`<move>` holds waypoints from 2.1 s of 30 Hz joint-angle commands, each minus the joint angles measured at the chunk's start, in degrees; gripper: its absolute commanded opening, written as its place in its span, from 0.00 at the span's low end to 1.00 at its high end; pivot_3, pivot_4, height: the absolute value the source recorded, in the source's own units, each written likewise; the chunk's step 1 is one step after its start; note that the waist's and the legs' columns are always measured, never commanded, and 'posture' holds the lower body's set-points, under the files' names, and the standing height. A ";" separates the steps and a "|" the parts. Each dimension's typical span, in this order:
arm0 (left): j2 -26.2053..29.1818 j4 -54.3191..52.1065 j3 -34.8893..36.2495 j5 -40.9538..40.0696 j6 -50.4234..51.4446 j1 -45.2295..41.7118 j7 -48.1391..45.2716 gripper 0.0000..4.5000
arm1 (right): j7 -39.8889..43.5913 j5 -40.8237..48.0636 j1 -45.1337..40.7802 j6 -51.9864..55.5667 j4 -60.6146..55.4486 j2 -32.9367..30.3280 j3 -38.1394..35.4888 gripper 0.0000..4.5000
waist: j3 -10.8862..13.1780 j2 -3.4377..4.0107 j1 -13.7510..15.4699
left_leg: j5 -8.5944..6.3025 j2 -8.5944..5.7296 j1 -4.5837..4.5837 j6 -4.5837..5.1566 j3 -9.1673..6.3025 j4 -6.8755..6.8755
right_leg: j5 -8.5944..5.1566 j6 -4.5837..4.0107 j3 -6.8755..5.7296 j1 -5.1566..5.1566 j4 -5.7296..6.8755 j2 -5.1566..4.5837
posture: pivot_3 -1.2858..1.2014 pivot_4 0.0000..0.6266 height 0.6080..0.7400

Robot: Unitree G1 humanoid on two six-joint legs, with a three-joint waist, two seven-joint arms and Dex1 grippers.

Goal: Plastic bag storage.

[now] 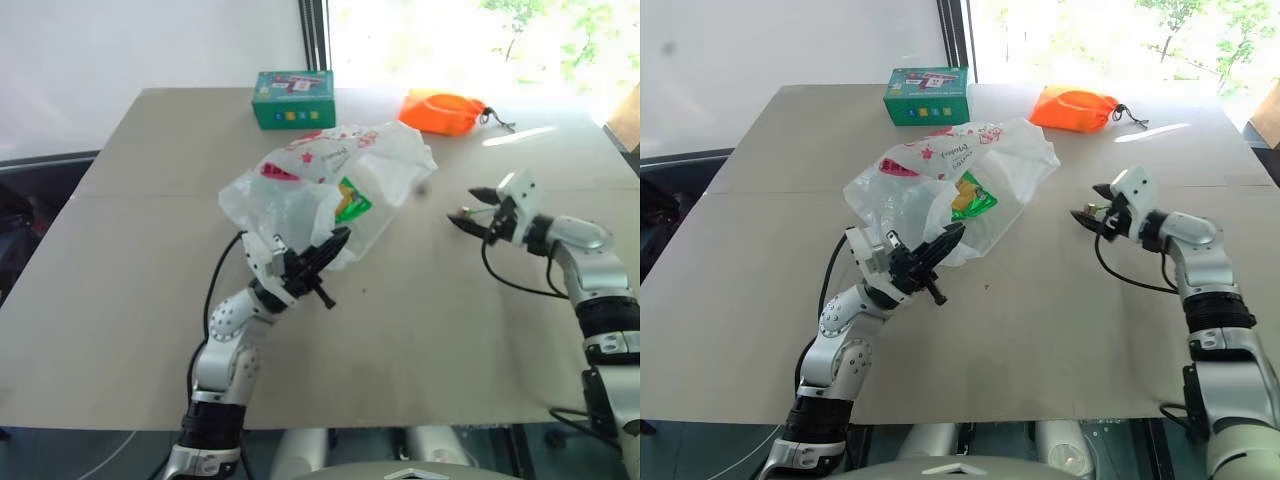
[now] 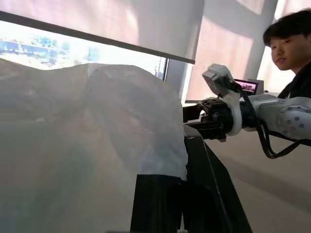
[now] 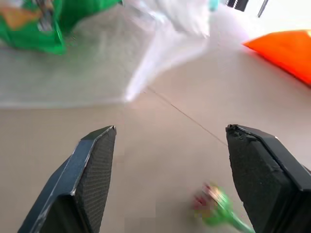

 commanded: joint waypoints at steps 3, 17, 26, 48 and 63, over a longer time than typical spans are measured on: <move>-0.36 -3.18 -0.55 0.86 -1.27 0.73 1.22 0.00 | 3.39 -7.62 -10.05 -10.34 16.16 -2.57 3.20 0.81 | 0.03 -0.02 -0.27 | 0.01 0.07 -0.01 -0.01 0.28 -0.04 | 0.01 0.01 0.27 -0.11 -0.03 0.00 | 0.52 0.24 1.00; 1.09 -4.34 0.45 1.60 -1.97 2.21 2.73 0.00 | 7.84 -15.66 -21.50 -2.09 38.05 0.87 5.74 0.81 | 0.02 -0.05 0.23 | 0.01 0.09 -0.06 -0.03 0.20 -0.02 | 0.03 0.05 0.41 -0.10 -0.08 -0.05 | 0.52 0.24 1.00; 0.98 -3.92 0.29 2.15 -2.90 2.77 3.28 0.00 | 12.99 -13.19 -19.71 2.25 35.39 2.25 2.73 0.00 | 0.00 -0.08 0.17 | 0.01 0.11 -0.02 -0.02 0.21 0.00 | 0.04 0.05 0.42 -0.07 -0.04 -0.04 | 0.52 0.24 1.00; -0.28 -3.05 -2.86 2.42 -2.62 1.40 1.58 0.00 | -7.16 -2.35 -29.78 20.72 9.28 37.90 1.49 0.23 | 0.03 -0.02 0.27 | 0.05 0.01 -0.23 -0.11 -0.07 -0.09 | 0.04 0.04 0.20 -0.39 -0.02 -0.12 | 0.52 0.24 1.00; -1.10 -3.64 -2.95 2.93 -3.29 3.14 3.69 0.00 | -0.75 -4.49 -9.69 16.38 -11.69 12.55 2.67 0.74 | 0.03 -0.01 -1.07 | 0.04 -0.02 -0.37 -0.09 -0.01 -0.09 | 0.04 0.05 0.04 -0.45 -0.04 -0.11 | 0.52 0.24 1.00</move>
